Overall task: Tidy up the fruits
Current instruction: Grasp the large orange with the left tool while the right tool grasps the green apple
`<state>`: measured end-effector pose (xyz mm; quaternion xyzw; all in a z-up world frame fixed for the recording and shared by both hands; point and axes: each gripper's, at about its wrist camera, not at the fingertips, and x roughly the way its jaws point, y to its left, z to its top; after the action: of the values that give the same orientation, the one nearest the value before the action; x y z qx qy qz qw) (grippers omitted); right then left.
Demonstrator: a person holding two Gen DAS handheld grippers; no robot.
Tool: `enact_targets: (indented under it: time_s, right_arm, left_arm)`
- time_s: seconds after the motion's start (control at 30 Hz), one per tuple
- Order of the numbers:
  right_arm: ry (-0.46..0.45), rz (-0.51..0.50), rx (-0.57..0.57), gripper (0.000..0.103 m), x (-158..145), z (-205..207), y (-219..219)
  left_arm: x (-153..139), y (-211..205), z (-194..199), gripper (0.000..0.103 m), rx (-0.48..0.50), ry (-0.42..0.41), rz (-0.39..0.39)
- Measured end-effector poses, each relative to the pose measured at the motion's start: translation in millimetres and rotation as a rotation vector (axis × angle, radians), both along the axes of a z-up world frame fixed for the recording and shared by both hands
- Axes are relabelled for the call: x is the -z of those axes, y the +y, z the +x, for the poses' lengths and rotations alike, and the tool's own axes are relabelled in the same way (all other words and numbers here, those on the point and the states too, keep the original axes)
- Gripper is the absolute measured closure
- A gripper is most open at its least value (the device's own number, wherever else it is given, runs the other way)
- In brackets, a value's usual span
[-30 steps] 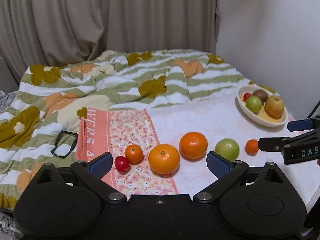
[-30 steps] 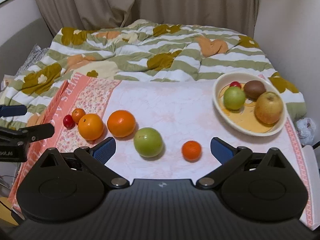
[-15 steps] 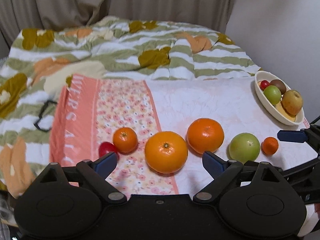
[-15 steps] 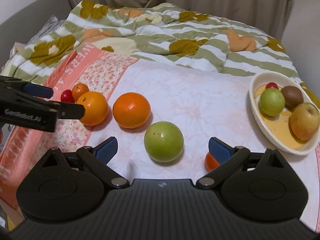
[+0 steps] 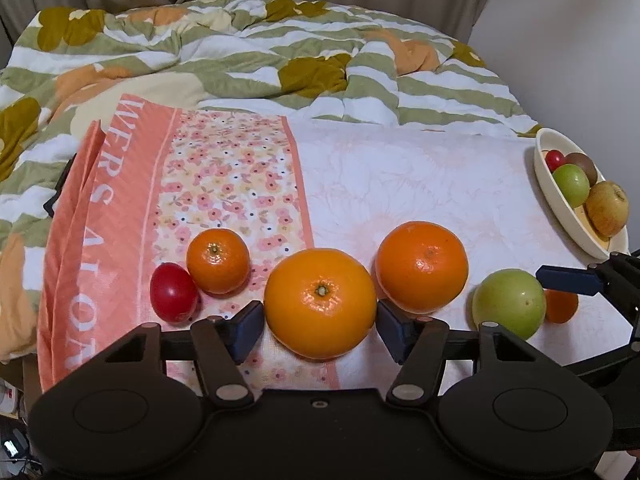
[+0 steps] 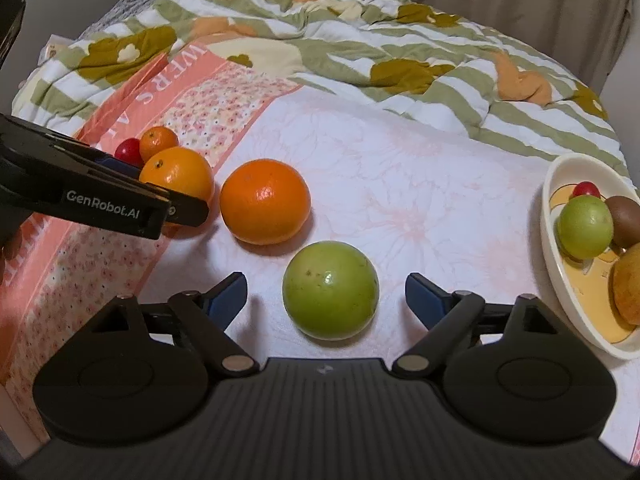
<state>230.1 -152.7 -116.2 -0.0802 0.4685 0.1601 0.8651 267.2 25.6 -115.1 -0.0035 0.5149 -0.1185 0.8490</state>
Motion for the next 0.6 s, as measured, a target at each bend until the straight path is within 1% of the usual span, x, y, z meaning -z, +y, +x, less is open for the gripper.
enact_targets:
  time_s: [0.07, 0.2, 0.27, 0.43, 0.53, 0.57, 0.6]
  right_arm:
    - [0.011, 0.005, 0.0, 0.004, 2, 2, 0]
    - [0.031, 0.006, 0.001, 0.01, 6, 4, 1]
    - [0.039, 0.009, 0.004, 0.012, 8, 4, 0]
    - [0.046, 0.016, 0.013, 0.016, 10, 4, -2]
    - [0.04, 0.017, 0.016, 0.019, 10, 5, -3]
    - [0.038, 0.017, 0.015, 0.021, 10, 5, -3]
    - [0.037, 0.019, 0.012, 0.029, 10, 5, -3]
  left_arm:
    - [1, -2, -1, 0.038, 0.003, -0.007, 0.007]
    - [1, -3, -1, 0.039, 0.013, -0.013, 0.017]
    - [0, -4, -2, 0.039, 0.023, -0.016, 0.027]
    - [0, -7, -6, 0.039, 0.041, -0.027, 0.058]
    - [0, -5, -9, 0.039, 0.041, -0.029, 0.063]
    - [0, -5, -11, 0.039, 0.04, -0.029, 0.064]
    - [0, -4, -12, 0.039, 0.039, -0.031, 0.066]
